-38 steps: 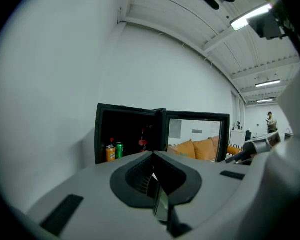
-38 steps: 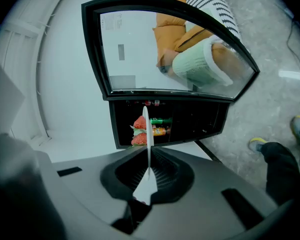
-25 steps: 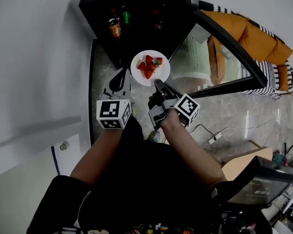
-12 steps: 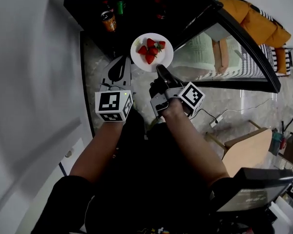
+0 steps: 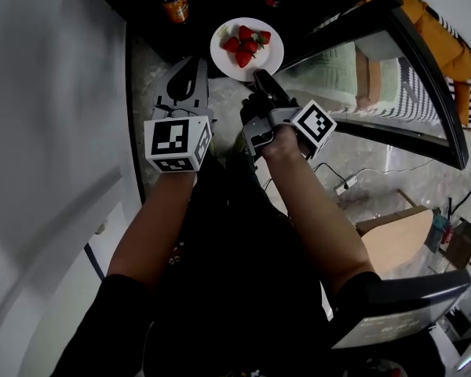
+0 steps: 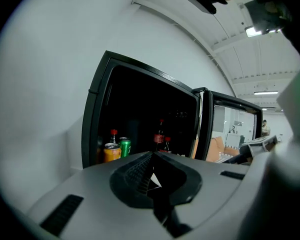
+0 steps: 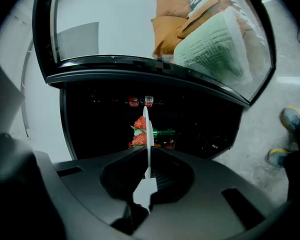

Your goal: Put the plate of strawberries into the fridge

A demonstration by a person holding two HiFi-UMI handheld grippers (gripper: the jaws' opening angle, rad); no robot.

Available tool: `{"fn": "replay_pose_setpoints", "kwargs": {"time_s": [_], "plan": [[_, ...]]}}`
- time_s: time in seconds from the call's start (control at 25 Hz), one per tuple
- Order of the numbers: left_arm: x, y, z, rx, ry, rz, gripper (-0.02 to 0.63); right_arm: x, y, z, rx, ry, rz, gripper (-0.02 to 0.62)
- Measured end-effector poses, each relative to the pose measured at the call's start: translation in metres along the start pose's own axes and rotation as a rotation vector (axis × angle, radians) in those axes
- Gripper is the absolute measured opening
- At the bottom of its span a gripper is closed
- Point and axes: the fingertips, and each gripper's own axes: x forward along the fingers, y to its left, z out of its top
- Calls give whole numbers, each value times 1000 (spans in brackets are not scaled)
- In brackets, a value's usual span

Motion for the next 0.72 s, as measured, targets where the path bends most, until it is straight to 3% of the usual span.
{"fn": "replay_pose_setpoints", "kwargs": {"time_s": [0.2, 0.32, 0.44, 0.72], "plan": [[65, 44, -28, -18, 41, 37, 3, 73, -38, 18, 29, 17, -55, 20], [74, 56, -30, -6, 47, 40, 3, 91, -45, 16, 28, 21, -59, 20], [79, 59, -27, 7, 58, 43, 3, 102, -43, 14, 41, 23, -57, 20], [88, 46, -64, -5, 81, 42, 3, 115, -77, 24, 31, 31, -75, 20]]}}
